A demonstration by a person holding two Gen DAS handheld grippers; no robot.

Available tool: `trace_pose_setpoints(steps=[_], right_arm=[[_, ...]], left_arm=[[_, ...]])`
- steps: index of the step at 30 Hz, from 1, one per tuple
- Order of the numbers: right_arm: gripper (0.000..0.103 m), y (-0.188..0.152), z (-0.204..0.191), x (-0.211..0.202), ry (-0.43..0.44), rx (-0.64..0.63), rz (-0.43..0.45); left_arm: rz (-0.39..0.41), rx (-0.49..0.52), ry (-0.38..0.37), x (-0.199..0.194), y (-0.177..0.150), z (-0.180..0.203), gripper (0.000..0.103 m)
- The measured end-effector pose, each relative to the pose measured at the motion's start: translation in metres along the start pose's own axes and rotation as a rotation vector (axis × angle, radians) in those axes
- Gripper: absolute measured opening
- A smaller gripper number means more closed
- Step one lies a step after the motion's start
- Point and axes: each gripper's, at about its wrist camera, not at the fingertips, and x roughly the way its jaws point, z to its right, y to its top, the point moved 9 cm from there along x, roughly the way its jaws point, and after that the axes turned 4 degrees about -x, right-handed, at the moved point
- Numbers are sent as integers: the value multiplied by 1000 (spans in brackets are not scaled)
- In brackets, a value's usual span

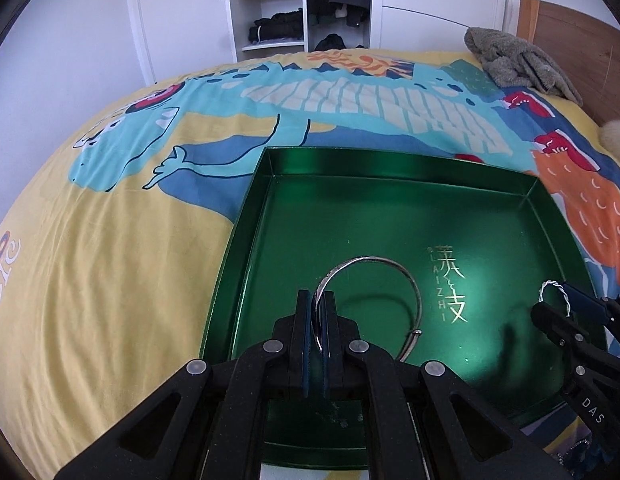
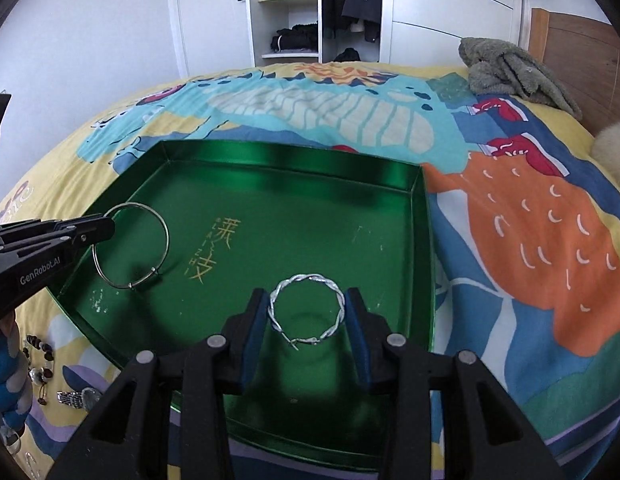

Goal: Organize jewelry
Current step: 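Carry the bangle into the green tray with the left gripper while the right drops the hoop there, then lift both open grippers out of the green tray and back over the jewelry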

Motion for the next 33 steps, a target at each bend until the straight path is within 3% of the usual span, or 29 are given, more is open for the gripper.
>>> trace_pose_setpoints(steps=[11, 14, 17, 20, 24, 33], right_arm=[[40, -8, 4, 18, -4, 8, -28], [46, -6, 6, 17, 2, 16, -47], [47, 2, 10, -3, 1, 31, -24], [48, 10, 12, -39, 10, 68, 32], [49, 21, 5, -106, 7, 96, 117], [50, 23, -43, -288, 26, 100, 323]], left_arm=[[-49, -23, 5, 14, -10, -10, 6], [-60, -44, -14, 10, -10, -13, 21], [-34, -63, -33, -10, -9, -17, 25], [7, -70, -52, -47, -8, -21, 27], [105, -29, -25, -117, -10, -29, 33], [298, -76, -32, -293, -23, -72, 45]])
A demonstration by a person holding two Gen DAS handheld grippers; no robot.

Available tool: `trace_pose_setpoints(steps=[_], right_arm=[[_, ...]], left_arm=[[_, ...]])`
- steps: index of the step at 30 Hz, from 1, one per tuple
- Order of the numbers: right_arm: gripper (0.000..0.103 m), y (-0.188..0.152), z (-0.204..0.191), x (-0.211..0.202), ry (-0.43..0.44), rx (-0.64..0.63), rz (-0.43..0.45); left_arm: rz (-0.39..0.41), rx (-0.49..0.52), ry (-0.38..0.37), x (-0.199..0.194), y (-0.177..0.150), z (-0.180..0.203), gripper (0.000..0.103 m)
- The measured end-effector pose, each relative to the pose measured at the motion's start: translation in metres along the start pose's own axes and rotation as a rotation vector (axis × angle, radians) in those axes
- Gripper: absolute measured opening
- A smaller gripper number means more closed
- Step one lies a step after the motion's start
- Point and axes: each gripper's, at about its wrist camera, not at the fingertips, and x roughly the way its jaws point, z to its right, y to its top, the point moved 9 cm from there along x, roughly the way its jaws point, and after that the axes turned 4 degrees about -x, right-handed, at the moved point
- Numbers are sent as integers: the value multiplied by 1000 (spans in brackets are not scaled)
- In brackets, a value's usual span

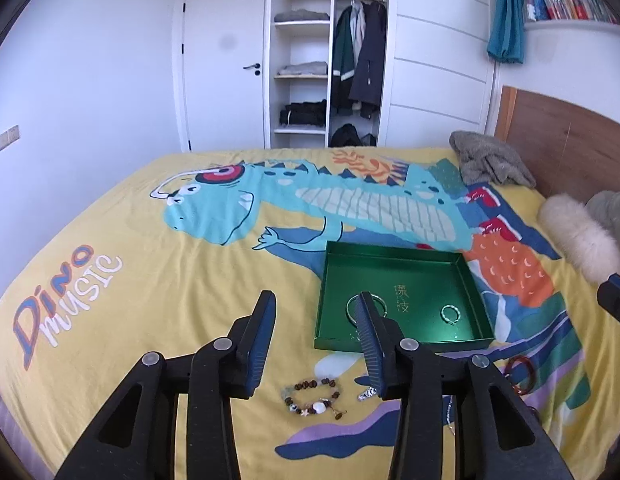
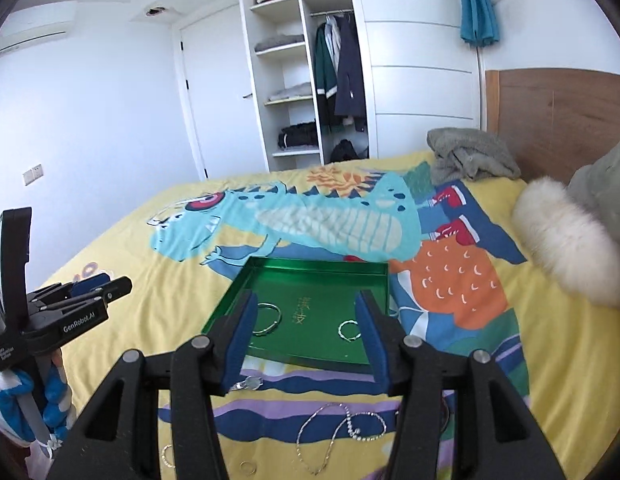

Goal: Organize jewelry
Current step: 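Lift both open grippers out of the green tray and back over the jewelry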

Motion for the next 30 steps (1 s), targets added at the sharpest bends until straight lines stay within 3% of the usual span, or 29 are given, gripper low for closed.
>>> trace_pose_setpoints(steps=[5, 12, 21, 25, 30], right_arm=[[54, -13, -30, -72, 15, -18, 37], [54, -54, -50, -130, 27, -16, 35], [54, -79, -52, -178, 17, -32, 53], [54, -82, -47, -191, 12, -29, 66], [54, -91, -36, -201, 8, -16, 72]], left_arm=[[53, -18, 13, -73, -11, -22, 49], [79, -21, 16, -138, -44, -40, 51], [84, -10, 13, -173, -74, -41, 52], [84, -5, 6, -182, -83, -39, 60], [89, -3, 4, -190, -89, -37, 60]])
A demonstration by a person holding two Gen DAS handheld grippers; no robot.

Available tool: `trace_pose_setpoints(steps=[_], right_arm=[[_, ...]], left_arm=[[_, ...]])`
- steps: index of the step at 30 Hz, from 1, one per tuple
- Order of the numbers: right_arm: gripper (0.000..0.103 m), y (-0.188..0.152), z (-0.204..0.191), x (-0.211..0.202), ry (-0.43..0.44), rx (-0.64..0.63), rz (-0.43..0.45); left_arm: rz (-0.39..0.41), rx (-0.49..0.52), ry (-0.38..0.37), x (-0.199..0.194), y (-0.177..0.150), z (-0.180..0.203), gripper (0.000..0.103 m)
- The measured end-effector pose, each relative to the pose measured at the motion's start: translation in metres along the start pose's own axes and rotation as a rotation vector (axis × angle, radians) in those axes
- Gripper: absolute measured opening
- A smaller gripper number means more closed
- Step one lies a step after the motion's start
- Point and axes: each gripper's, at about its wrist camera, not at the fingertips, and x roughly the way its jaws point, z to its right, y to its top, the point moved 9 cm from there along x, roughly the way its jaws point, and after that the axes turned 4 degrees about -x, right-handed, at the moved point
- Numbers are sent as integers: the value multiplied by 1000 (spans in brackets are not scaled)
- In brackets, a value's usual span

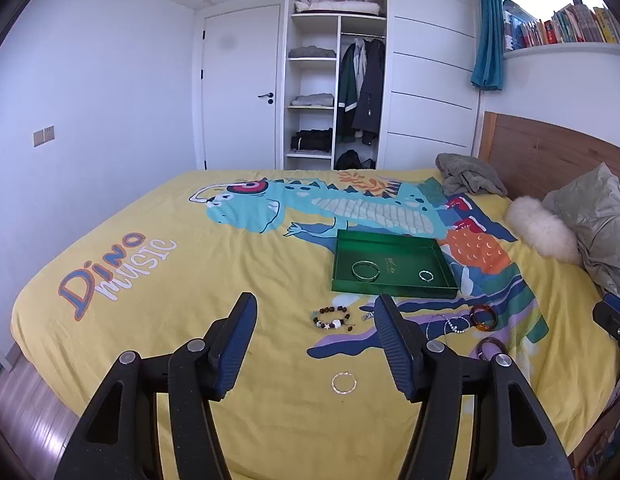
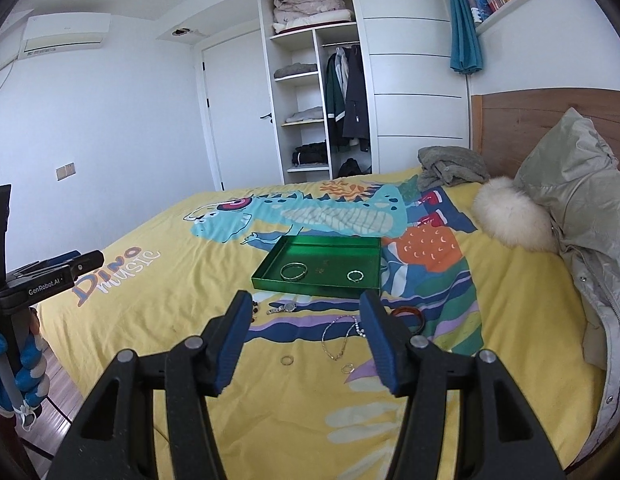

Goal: Organize jewelry
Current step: 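Lift both open grippers out of the green tray and back over the jewelry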

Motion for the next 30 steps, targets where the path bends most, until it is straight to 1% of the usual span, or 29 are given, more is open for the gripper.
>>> trace_pose_setpoints(steps=[7, 13, 15, 21, 27, 30], right_arm=[[54, -16, 24, -7, -13, 9, -9], [54, -34, 46, -8, -25, 9, -21], [54, -42, 53, -4, -29, 8, -33], [54, -71, 72, 16, -17, 36, -73], [55, -107, 90, 48, -3, 72, -148], [55, -124, 95, 69, 8, 83, -192]], left_arm=[[-4, -8, 18, -3, -10, -7, 61], [-29, -17, 42, 7, -28, -21, 61], [-44, -14, 45, 14, -37, -23, 61], [-117, -31, 20, 47, -72, -25, 61], [-197, -16, 17, 88, -106, -23, 60], [-234, -6, 18, 110, -121, -23, 58]])
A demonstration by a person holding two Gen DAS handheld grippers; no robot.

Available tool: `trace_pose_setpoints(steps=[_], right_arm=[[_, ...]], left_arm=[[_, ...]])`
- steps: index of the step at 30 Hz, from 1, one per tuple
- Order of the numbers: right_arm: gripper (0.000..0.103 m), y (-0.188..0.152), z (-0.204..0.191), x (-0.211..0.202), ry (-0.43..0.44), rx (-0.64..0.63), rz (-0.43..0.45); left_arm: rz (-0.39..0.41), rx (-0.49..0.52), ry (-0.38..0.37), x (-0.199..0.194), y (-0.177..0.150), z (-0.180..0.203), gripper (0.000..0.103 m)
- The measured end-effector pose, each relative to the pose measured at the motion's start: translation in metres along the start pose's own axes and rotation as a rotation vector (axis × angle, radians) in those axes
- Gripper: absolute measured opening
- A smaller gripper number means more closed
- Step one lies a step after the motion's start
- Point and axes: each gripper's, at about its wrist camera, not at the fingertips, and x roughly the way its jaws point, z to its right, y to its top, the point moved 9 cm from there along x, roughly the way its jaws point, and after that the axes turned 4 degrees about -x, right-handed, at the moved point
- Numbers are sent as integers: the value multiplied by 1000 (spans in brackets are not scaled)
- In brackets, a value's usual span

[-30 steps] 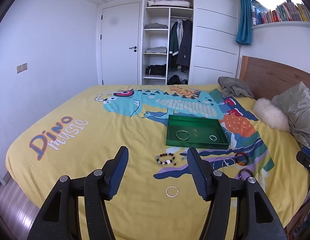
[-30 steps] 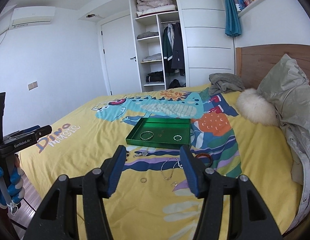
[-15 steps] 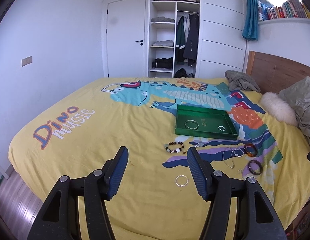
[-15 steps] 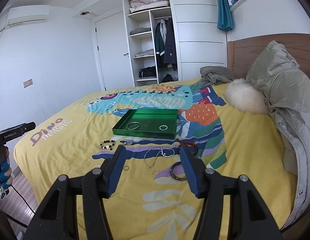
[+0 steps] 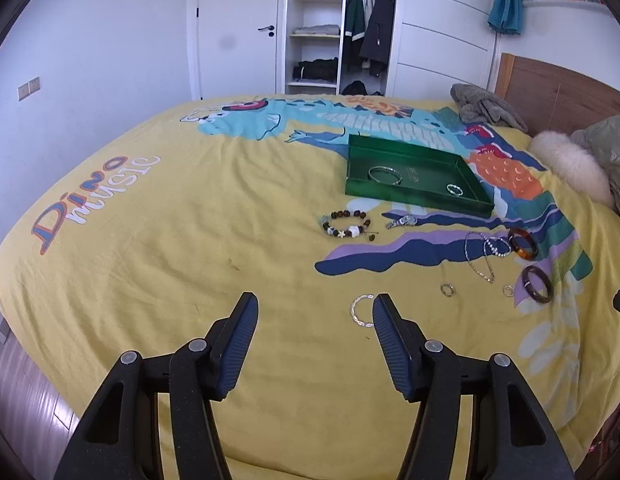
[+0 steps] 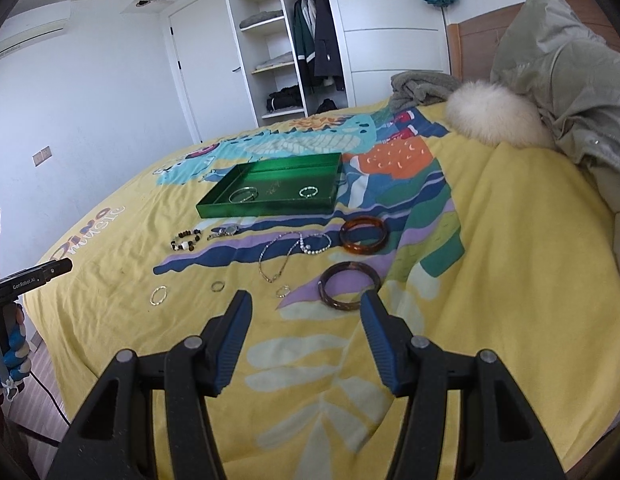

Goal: Organize jewelry
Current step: 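Lift both open grippers out of the green tray and back over the jewelry, then grasp the second twisted hoop with the left gripper while the right grasps the dark brown bangle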

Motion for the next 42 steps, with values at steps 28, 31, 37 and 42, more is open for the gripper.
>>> trace_pose_setpoints(steps=[28, 31, 37, 42], right_arm=[[23, -25, 13, 178, 34, -91, -283], [23, -30, 13, 182, 38, -94, -295], [23, -35, 11, 188, 54, -106, -324], [23, -36, 10, 192, 62, -117, -337]], left_arm=[[-214, 98, -74, 148, -31, 25, 37], [-224, 102, -77, 153, -36, 26, 37], [-235, 91, -91, 158, -40, 25, 37], [-236, 96, -101, 161, -41, 27, 36]])
